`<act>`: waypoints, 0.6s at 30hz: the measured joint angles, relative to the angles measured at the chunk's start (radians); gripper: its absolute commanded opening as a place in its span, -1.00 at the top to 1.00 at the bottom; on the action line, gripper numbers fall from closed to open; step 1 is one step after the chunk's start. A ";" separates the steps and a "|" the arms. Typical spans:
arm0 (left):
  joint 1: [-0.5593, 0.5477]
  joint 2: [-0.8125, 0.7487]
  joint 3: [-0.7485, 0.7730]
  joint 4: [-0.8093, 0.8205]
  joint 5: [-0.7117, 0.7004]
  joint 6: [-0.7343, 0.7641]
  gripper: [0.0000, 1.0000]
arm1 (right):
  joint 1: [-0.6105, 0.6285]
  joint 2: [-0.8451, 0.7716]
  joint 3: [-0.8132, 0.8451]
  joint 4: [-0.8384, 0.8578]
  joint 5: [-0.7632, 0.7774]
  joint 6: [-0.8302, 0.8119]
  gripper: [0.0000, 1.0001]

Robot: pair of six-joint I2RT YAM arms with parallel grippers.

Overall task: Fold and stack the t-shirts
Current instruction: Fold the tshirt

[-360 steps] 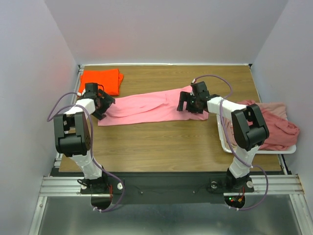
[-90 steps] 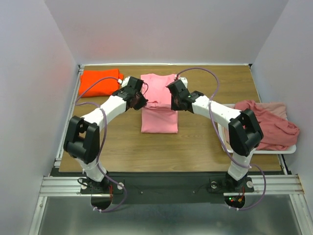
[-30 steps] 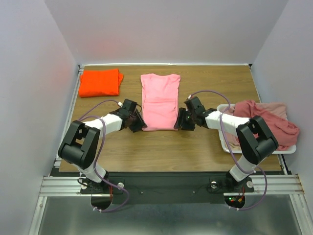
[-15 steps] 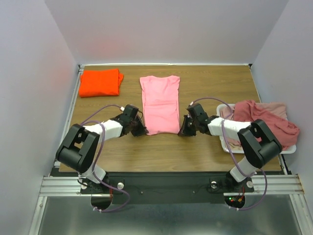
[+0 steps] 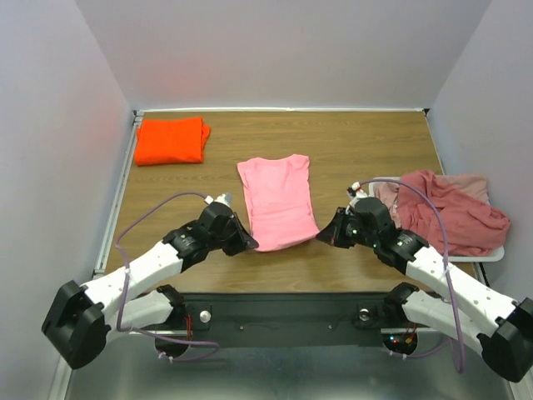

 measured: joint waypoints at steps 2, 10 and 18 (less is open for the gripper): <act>0.000 -0.059 0.006 -0.023 -0.010 -0.008 1.00 | 0.000 -0.040 0.010 -0.032 0.024 0.000 0.99; 0.025 0.085 0.227 -0.119 -0.093 0.018 1.00 | 0.000 0.069 0.222 -0.095 0.182 -0.037 0.99; 0.158 0.286 0.455 -0.127 -0.114 0.094 1.00 | 0.000 0.315 0.486 -0.092 0.362 -0.111 0.99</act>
